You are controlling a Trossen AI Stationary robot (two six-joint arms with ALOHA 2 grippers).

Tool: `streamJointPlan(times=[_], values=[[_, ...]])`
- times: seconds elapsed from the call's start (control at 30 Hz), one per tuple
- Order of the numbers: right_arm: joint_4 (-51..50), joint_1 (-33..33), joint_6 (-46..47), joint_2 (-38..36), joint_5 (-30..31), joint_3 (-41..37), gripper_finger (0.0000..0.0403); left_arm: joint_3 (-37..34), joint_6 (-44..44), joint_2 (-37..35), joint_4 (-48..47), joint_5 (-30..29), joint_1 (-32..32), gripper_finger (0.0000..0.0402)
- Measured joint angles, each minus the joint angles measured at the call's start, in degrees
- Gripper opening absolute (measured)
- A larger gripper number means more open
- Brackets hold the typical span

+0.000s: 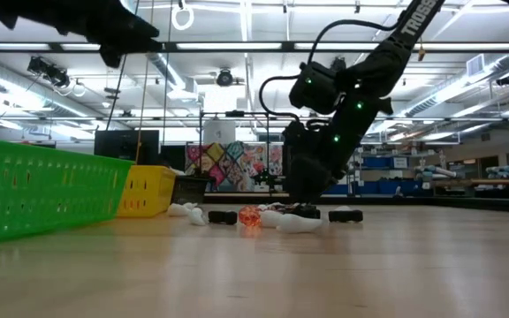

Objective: Sort Halloween decoration
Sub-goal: Put the white ghost plush toy into the black basket

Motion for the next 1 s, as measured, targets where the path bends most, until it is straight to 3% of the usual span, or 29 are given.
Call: streamJointPlan(times=[0.13,0.33,0.7,1.0], values=[[0.16,-0.35,1.35,-0.01,-0.92,-0.2,0.0104,4.48,1.21,0.02,-7.12,0.0,0.0,0.0142],[0.09,-0.05,1.12,-0.01,-0.86,-0.23,0.0067,5.03,3.7,0.13,-11.27,-0.02,0.03,0.0142],[2.12,0.36,0.18,0.21,-0.98,-0.16,0.007,5.01,7.04,0.07,-8.34,-0.04,0.07,0.0142],[3.31,1.7,-0.8,0.27,-4.07,5.5,0.007,4.9,11.04,0.48,-9.03,-1.48,0.07,0.0142]])
